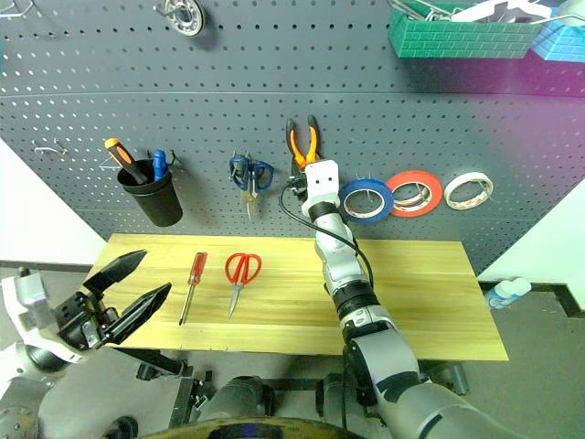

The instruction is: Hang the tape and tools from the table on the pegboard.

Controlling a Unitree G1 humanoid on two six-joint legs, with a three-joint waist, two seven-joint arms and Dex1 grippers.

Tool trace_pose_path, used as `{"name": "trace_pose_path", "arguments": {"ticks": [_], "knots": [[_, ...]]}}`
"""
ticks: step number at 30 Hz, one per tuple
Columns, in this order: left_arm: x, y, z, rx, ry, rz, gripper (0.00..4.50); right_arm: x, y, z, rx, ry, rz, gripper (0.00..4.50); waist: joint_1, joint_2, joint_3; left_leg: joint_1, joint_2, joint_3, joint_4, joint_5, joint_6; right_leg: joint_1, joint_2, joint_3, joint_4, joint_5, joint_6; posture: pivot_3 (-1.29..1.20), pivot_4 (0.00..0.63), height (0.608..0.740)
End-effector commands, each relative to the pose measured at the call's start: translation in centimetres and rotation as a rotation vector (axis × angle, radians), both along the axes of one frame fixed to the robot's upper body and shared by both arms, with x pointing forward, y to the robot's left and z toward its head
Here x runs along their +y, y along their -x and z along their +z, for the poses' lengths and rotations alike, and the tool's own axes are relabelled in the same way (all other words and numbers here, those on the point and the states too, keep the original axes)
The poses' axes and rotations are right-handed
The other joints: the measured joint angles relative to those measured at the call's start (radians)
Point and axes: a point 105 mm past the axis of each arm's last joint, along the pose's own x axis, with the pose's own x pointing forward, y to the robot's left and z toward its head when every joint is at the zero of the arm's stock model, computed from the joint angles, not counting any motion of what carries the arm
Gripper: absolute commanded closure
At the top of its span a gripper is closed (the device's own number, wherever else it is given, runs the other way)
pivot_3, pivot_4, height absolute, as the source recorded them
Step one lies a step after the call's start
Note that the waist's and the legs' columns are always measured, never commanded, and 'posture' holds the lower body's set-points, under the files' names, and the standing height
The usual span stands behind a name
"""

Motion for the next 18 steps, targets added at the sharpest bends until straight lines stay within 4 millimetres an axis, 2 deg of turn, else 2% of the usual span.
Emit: {"name": "trace_pose_path", "arguments": {"ticks": [1,10,17,18], "knots": [[0.09,0.32,1.15,-0.050,-0.018,0.006,0.00,-0.15,-0.15,0.82,-0.026,-0.023,0.002,2.44,0.000,0.000,0.000,0.000,0.000,0.000,0.000,0.000,0.000,0.000,0.000,0.000,0.000,0.000,0.000,0.19,0.025,0.734],[0.19,0.73,1.48,-0.062,0.003,-0.002,0.00,-0.43,-0.04,-0.04,-0.005,-0.018,-0.012,2.44,-0.001,0.000,0.000,0.000,0.000,0.000,0.000,0.000,0.000,0.000,0.000,0.000,-0.001,0.000,0.000,0.19,0.033,0.734],[0.26,0.94,1.77,-0.097,0.012,0.009,0.00,-0.33,0.35,0.11,-0.023,-0.036,0.000,0.08,-0.001,0.001,0.002,0.000,0.000,0.000,0.000,0.000,0.000,0.000,0.000,0.000,-0.001,-0.001,0.000,0.19,0.043,0.734],[0.28,0.97,1.73,-0.103,0.007,0.013,0.00,-0.37,0.35,0.12,-0.023,-0.038,-0.001,0.03,-0.001,0.001,0.003,0.000,0.000,0.000,0.000,0.000,0.000,0.000,0.000,0.000,-0.001,-0.001,0.000,0.19,0.044,0.734]]}}
